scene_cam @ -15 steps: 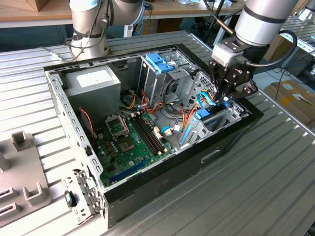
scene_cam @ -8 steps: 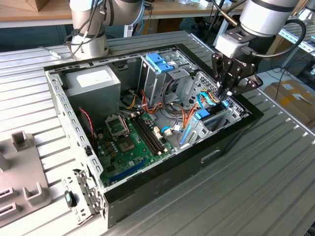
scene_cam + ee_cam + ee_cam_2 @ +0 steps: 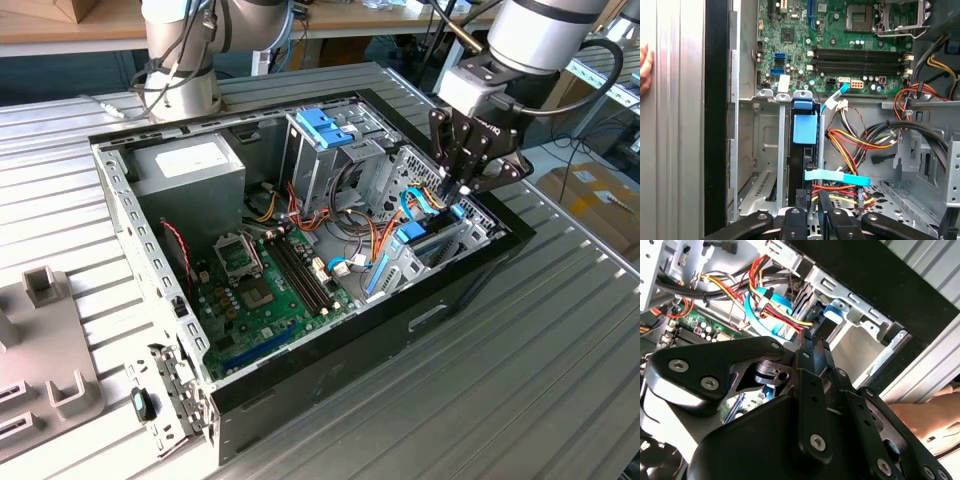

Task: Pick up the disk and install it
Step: 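Insert the second disk wire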

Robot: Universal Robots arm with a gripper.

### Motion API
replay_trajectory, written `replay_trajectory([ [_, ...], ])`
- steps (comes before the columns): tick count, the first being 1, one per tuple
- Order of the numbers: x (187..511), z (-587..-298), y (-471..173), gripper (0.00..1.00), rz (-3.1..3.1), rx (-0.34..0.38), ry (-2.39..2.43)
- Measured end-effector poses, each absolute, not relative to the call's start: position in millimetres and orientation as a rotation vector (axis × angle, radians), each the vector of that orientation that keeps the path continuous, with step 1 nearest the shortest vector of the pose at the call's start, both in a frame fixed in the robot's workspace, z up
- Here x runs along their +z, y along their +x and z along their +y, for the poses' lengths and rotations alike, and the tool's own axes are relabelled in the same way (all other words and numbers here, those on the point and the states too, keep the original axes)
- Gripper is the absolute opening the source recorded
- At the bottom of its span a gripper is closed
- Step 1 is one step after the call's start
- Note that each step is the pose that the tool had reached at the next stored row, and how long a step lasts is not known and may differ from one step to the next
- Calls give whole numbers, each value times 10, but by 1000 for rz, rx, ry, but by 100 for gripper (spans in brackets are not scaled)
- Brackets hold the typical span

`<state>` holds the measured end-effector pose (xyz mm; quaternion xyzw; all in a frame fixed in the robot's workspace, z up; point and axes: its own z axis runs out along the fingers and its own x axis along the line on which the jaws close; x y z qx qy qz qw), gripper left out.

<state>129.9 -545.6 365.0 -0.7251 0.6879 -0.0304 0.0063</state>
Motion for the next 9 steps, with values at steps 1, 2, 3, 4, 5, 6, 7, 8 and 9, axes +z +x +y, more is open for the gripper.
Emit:
replay_trajectory([
  [1, 3649, -5455, 1299, 24, 2156, -87, -2273],
  [2, 3647, -5456, 1299, 24, 2162, -75, -2279],
  [3, 3646, -5456, 1300, 24, 2168, -61, -2287],
  [4, 3647, -5455, 1300, 24, 2170, -57, -2289],
  [5, 3647, -5455, 1299, 24, 2171, -55, -2289],
  [6, 3646, -5456, 1299, 24, 2171, -55, -2289],
  [7, 3646, -5456, 1300, 24, 2171, -55, -2289],
  [8, 3646, -5456, 1300, 24, 2171, -55, -2289],
  [9, 3646, -5456, 1300, 24, 2171, -55, -2289],
])
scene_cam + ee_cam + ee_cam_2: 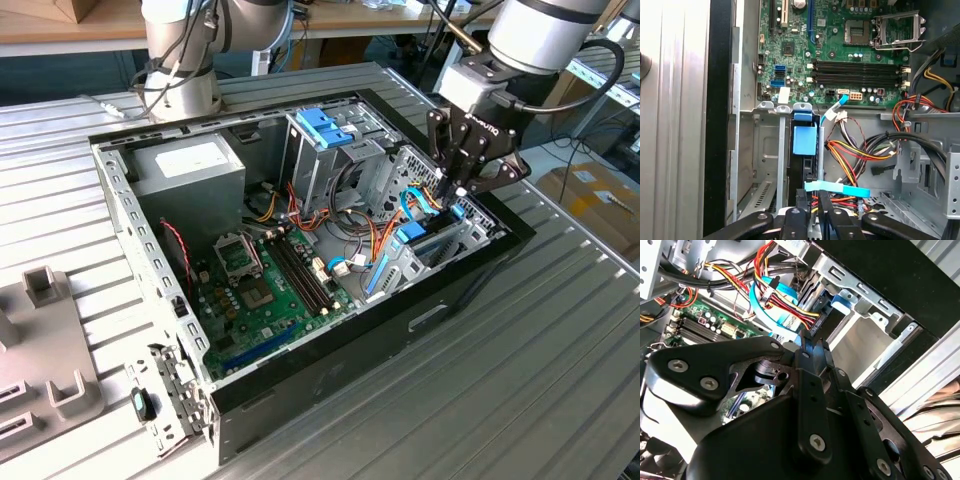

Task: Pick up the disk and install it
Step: 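Insert the second disk wire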

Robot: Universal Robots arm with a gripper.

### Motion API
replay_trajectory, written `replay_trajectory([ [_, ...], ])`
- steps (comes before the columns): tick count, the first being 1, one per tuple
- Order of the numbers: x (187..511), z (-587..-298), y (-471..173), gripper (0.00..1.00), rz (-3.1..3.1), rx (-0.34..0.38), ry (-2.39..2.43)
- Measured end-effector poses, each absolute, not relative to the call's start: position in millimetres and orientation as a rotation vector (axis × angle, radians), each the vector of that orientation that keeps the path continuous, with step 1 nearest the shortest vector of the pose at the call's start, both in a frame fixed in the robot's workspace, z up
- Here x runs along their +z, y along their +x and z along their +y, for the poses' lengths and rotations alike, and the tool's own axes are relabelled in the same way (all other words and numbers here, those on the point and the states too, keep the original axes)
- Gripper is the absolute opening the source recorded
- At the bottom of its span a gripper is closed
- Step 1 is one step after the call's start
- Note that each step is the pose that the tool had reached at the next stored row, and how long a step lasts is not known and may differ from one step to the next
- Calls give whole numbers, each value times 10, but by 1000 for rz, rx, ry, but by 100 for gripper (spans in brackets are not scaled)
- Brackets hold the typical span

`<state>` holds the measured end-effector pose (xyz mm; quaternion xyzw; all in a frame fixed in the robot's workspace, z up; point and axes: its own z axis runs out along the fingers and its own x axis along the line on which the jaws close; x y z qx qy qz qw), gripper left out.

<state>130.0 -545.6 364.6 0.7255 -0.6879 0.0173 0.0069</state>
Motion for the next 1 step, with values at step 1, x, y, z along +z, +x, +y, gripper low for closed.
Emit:
replay_trajectory([
  [1, 3646, -5456, 1300, 24, -2152, 54, 2269],
])
